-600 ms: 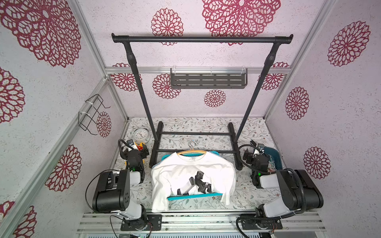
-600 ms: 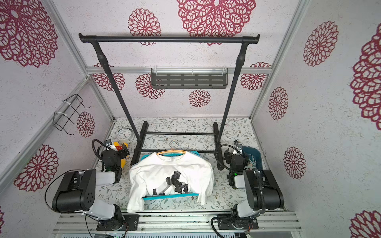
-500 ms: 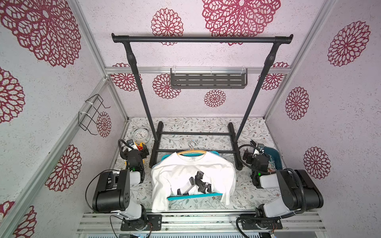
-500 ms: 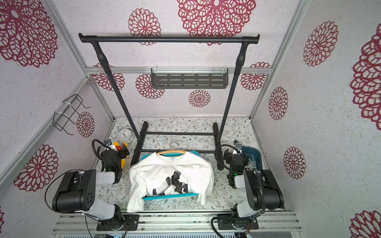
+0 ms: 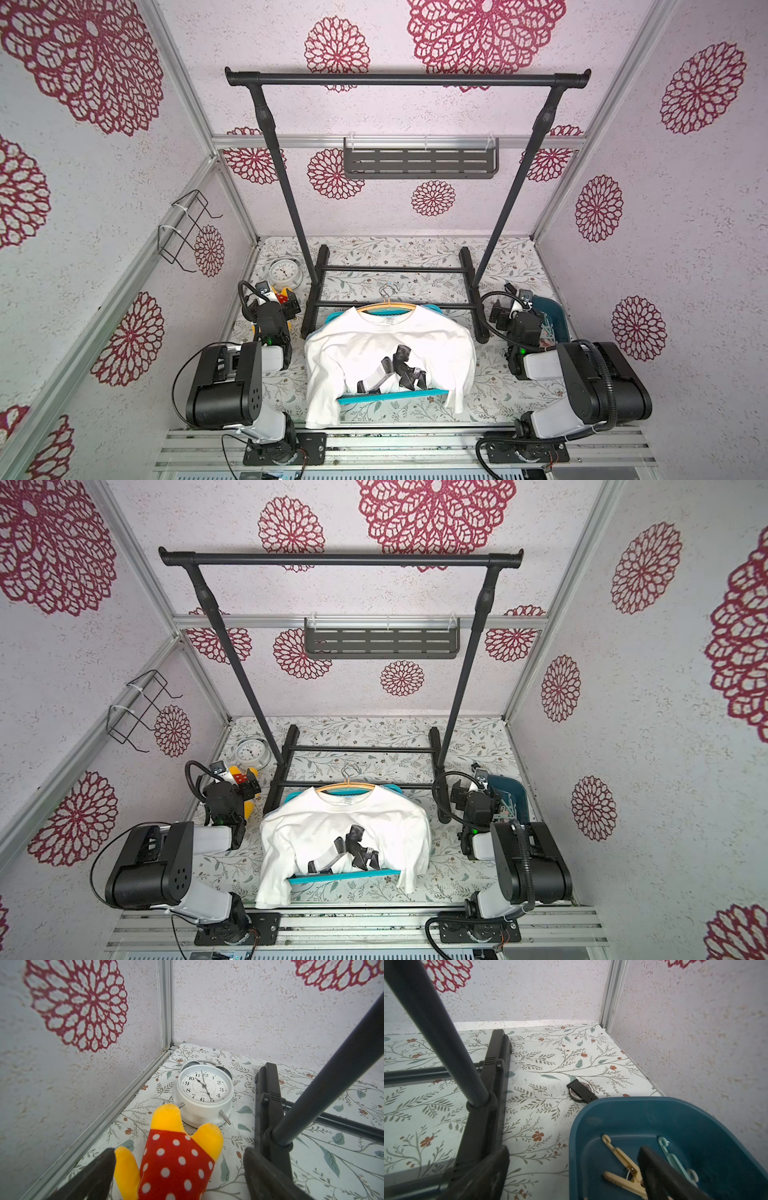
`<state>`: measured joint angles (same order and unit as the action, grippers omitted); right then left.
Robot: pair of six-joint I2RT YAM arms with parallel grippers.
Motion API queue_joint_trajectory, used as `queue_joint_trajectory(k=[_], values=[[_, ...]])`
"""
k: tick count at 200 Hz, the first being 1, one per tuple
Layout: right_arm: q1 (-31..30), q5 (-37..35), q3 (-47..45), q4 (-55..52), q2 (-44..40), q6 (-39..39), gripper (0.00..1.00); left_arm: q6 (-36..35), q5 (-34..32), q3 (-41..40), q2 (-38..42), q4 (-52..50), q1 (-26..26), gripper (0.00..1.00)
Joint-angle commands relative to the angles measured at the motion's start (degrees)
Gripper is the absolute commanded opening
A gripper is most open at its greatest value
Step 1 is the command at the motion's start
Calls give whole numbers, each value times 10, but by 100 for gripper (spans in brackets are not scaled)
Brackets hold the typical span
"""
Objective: Use clothespins to secure the t-shirt on both sides of the hanger
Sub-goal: Pick up the clothespin from the storage box.
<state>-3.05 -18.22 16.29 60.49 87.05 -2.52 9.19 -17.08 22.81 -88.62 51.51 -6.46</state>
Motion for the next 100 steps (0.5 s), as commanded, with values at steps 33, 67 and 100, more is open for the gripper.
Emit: queue_joint_trajectory(k=[33, 67, 100], values=[[2, 0, 8, 17, -11, 3, 99, -4, -1, 9, -4, -3, 5, 98], [2, -1, 7, 20, -12, 5, 99, -4, -2, 10, -4, -4, 5, 98], [-12, -53, 6, -27, -63, 2, 99, -10, 13, 7, 19, -10, 4, 98]])
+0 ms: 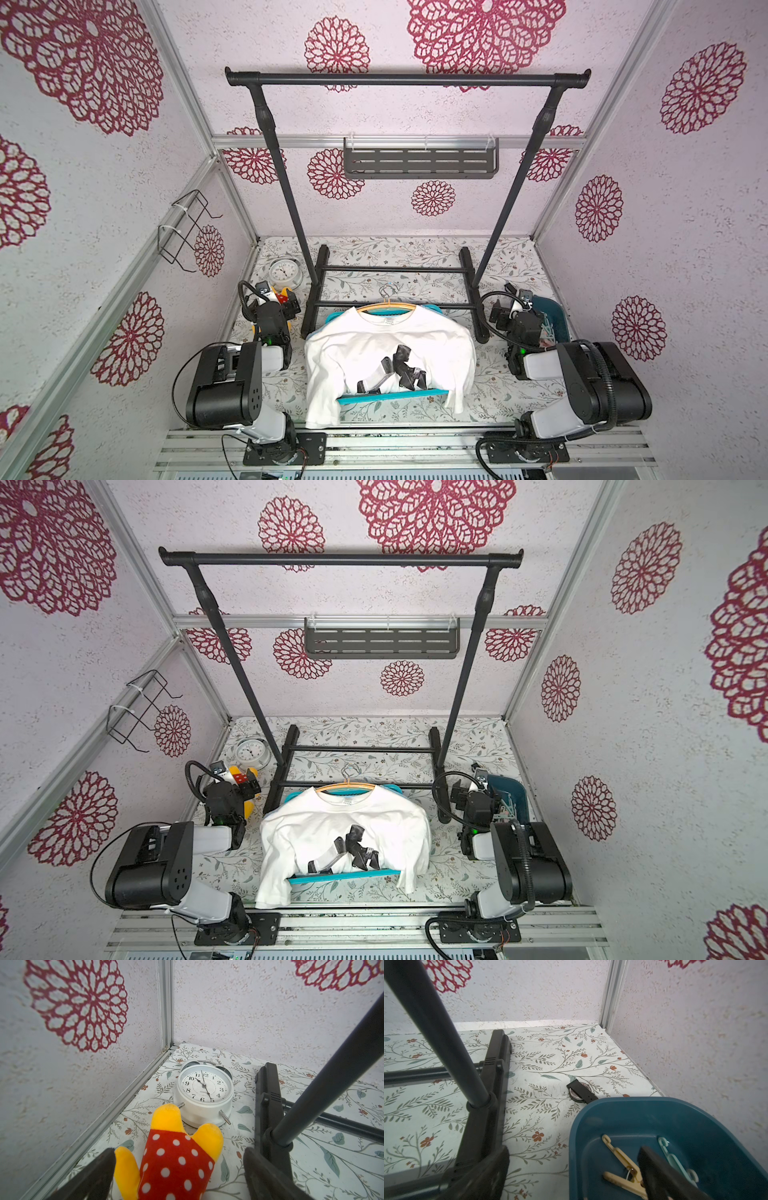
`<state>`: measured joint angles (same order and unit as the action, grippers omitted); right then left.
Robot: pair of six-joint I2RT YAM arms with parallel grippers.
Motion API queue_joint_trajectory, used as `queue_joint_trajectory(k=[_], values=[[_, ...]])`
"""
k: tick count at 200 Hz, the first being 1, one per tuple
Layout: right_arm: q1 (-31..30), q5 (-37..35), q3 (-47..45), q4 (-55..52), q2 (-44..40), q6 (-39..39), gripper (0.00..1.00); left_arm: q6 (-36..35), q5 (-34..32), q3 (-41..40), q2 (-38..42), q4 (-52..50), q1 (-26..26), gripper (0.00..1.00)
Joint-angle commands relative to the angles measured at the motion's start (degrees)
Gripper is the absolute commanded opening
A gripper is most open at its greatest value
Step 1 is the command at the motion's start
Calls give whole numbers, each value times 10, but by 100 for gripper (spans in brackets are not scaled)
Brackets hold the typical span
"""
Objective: Use clothespins to secure the t-shirt on both sides of the hanger
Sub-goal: Pick up the clothespin from the storage box.
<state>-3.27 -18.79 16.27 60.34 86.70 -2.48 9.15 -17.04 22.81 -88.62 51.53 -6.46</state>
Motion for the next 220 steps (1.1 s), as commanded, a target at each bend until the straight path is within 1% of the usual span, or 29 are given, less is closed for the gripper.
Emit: queue_joint_trajectory(k=[1, 12, 27, 36, 40, 46, 53, 65, 79, 95, 105, 114, 125, 134, 159, 182, 191, 205, 211, 220], values=[[-10, -49, 8, -34, -63, -1, 99, -10, 13, 8, 22, -15, 5, 98], [-8, -66, 34, -130, -109, -30, 99, -5, -3, 27, 69, -93, 9, 98], [-6, -79, 39, -187, -164, -52, 99, 22, -46, 61, 124, -202, 8, 98], [-6, -80, 46, -246, -205, -84, 99, 75, -85, 79, 155, -258, 8, 98], [-6, -80, 53, -281, -221, -101, 99, 111, -102, 91, 173, -297, 9, 98], [-5, -79, 67, -332, -245, -129, 99, 156, -109, 113, 198, -372, 8, 98], [-4, -76, 83, -393, -269, -162, 99, 182, -88, 138, 223, -448, 8, 98], [-2, -65, 112, -489, -302, -203, 99, 189, -19, 164, 258, -510, 6, 98], [1, -48, 135, -563, -337, -212, 99, 243, 46, 152, 292, -500, 4, 98], [8, -53, 154, -633, -376, -262, 99, 317, 63, 128, 333, -497, 2, 98], [22, -31, 169, -672, -398, -284, 99, 348, 104, 133, 349, -519, -4, 98], [32, -21, 183, -707, -416, -302, 99, 370, 134, 167, 348, -570, -4, 98], [48, 2, 200, -743, -433, -306, 99, 378, 174, 229, 334, -655, -2, 100], [61, 19, 215, -773, -439, -309, 99, 381, 200, 274, 320, -716, 5, 99], [101, 71, 254, -852, -417, -331, 93, 360, 239, 333, 292, -801, 54, 99], [129, 121, 259, -875, -380, -340, 83, 318, 298, 349, 265, -819, 89, 100], [136, 123, 258, -877, -367, -339, 79, 302, 324, 353, 255, -822, 94, 99], [148, 117, 256, -878, -347, -342, 70, 262, 383, 356, 247, -820, 96, 94], [155, 119, 255, -876, -340, -349, 64, 233, 409, 358, 245, -820, 99, 91], [165, 132, 252, -873, -329, -362, 59, 201, 420, 365, 245, -826, 101, 91]])
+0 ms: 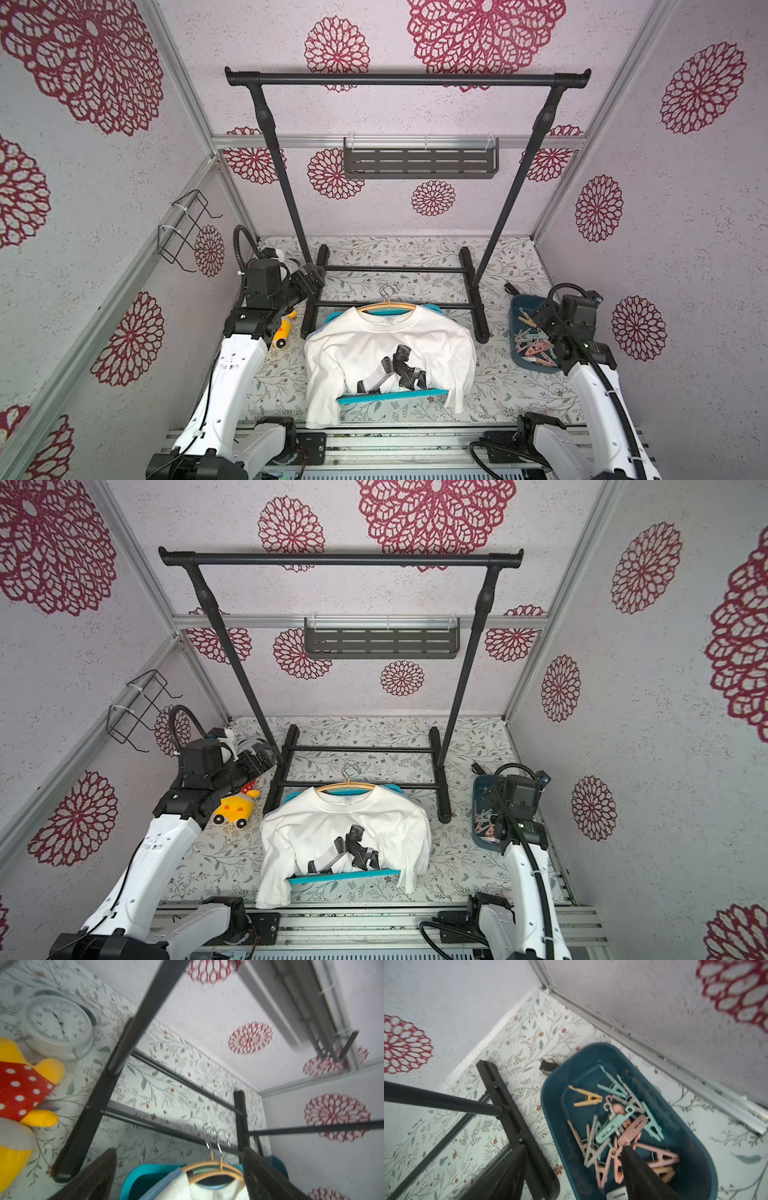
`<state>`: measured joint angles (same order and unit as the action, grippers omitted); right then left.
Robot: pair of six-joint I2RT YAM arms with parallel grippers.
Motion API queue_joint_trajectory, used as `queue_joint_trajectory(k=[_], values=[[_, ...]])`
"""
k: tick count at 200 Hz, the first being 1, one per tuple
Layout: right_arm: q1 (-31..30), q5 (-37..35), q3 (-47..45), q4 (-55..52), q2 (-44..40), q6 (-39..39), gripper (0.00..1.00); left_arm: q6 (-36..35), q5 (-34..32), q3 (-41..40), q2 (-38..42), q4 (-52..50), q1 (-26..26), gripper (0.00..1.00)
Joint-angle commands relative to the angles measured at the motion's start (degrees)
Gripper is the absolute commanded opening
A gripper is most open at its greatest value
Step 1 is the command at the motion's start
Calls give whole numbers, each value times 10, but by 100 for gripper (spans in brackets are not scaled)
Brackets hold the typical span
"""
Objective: Use clothespins to secure the t-shirt on both sides of the hanger
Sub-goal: Pick up the clothespin from the storage box.
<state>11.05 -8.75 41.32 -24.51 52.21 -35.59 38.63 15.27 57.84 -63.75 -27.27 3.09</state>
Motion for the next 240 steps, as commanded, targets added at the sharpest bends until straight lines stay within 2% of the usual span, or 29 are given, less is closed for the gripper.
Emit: queue_joint_trajectory(k=[1, 17, 44, 72, 105, 169, 190, 240], values=[[23, 33, 1, -24, 17, -32, 59, -95, 96, 16, -4, -40, 6, 91], [45, 45, -2, -27, 39, -52, 55, -87, 66, 13, -2, -39, 5, 91], [80, 58, -10, 6, 73, -46, 52, -72, 76, -16, 12, -25, 0, 92], [88, 27, 23, 22, 136, -26, 46, -82, 94, -23, 18, -15, 0, 93], [88, 11, 37, 20, 177, 5, 48, -83, 77, -24, 4, -22, -6, 93], [88, -2, 50, 9, 219, 10, 55, -73, 110, -31, -12, -4, -32, 93], [87, -24, 48, -5, 222, 17, 61, -73, 110, -32, -20, -6, -40, 93], [72, -49, 41, -26, 224, 47, 57, -74, 92, -27, -43, -23, -50, 92]])
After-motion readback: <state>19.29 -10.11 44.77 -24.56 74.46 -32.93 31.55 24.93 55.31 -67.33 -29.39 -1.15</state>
